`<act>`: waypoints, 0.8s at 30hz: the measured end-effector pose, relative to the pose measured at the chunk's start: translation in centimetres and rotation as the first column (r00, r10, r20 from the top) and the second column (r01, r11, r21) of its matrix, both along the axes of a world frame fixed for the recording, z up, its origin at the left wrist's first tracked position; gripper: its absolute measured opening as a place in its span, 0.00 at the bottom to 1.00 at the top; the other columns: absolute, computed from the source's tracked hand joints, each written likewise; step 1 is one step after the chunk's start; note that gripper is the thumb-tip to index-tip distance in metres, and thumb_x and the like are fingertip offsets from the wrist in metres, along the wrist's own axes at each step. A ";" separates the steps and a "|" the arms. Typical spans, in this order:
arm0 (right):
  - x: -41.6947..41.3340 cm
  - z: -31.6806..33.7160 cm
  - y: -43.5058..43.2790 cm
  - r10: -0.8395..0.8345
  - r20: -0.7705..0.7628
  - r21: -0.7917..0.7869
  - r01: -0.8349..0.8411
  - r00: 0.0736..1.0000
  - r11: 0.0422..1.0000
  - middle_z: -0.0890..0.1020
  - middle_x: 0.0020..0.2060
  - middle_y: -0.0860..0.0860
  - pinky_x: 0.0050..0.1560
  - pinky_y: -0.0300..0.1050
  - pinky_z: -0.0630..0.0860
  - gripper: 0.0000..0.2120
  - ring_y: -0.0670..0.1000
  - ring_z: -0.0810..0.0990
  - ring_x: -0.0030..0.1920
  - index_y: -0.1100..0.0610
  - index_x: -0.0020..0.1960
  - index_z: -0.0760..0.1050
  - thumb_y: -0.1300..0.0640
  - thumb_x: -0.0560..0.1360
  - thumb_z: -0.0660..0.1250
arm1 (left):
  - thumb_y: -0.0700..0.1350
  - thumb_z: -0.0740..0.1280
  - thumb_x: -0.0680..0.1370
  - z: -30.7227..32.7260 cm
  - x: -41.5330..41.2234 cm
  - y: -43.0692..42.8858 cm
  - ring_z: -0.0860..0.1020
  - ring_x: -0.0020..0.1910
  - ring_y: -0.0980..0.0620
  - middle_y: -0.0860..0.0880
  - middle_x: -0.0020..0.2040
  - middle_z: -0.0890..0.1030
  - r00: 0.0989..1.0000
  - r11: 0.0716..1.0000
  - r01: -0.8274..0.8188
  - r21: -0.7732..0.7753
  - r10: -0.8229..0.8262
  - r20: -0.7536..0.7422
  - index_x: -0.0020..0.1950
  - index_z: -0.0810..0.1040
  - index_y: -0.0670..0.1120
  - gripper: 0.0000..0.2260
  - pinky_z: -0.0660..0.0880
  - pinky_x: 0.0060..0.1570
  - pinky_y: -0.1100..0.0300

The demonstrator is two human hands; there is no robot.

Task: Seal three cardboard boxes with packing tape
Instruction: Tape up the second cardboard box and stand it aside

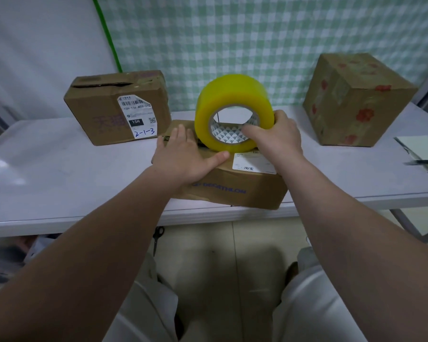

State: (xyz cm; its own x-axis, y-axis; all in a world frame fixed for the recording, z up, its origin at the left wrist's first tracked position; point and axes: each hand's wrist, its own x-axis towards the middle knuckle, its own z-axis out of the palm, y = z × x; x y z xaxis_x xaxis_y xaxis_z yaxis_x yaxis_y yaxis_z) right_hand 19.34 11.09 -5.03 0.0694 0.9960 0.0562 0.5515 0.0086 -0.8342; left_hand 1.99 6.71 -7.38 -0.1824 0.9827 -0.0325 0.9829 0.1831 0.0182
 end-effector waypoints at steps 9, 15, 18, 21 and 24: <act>0.1 1.0 0.0 -0.018 -0.015 0.260 0.022 1.000 0.965 0.71 0.52 0.55 0.44 0.42 0.62 0.10 0.53 0.70 0.46 0.57 0.49 0.70 0.57 0.70 0.67 | 0.78 0.45 0.67 0.5 -0.1 -0.2 0.48 0.77 0.46 0.43 0.79 0.50 0.999 0.999 -0.027 -0.020 0.027 0.026 0.78 0.51 0.44 0.51 0.48 0.73 0.42; 3.7 2.9 0.1 -0.114 0.017 0.357 0.100 0.993 0.929 0.68 0.66 0.58 0.55 0.39 0.66 0.18 0.55 0.71 0.63 0.58 0.60 0.75 0.62 0.71 0.65 | 0.79 0.40 0.62 1.1 0.0 -0.4 0.43 0.78 0.47 0.43 0.79 0.43 0.999 0.993 -0.020 -0.113 0.024 0.037 0.79 0.44 0.46 0.54 0.44 0.74 0.43; 5.9 4.0 0.0 -0.103 0.095 0.397 0.057 0.990 0.916 0.65 0.69 0.55 0.59 0.37 0.65 0.21 0.53 0.68 0.69 0.56 0.64 0.74 0.63 0.72 0.66 | 0.80 0.38 0.58 1.5 0.2 -0.3 0.42 0.77 0.46 0.43 0.79 0.42 0.998 0.988 -0.019 -0.151 0.027 0.055 0.79 0.43 0.48 0.56 0.42 0.74 0.42; 6.3 4.3 -0.2 -0.079 0.217 0.460 -0.031 0.973 0.888 0.65 0.70 0.55 0.59 0.39 0.65 0.23 0.53 0.68 0.68 0.56 0.67 0.72 0.63 0.72 0.66 | 0.79 0.39 0.58 1.6 0.2 -0.3 0.41 0.77 0.46 0.43 0.79 0.41 0.998 0.987 -0.019 -0.159 0.029 0.063 0.79 0.43 0.49 0.56 0.41 0.74 0.41; 7.8 5.0 0.1 -0.128 0.275 0.487 -0.023 0.953 0.873 0.65 0.70 0.53 0.61 0.42 0.67 0.23 0.54 0.68 0.68 0.54 0.67 0.73 0.64 0.72 0.66 | 0.79 0.42 0.62 1.5 0.3 -0.3 0.40 0.77 0.47 0.43 0.79 0.41 0.997 0.988 -0.025 -0.154 0.035 0.066 0.79 0.43 0.48 0.53 0.41 0.73 0.41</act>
State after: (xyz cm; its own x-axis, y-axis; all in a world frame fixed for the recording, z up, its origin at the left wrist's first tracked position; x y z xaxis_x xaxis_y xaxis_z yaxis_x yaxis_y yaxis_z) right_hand 27.09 11.22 -0.07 0.0261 0.8345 0.5504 0.7774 0.3292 -0.5360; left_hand 2.30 6.39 -5.84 -0.2038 0.9593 -0.1953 0.9744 0.2182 0.0546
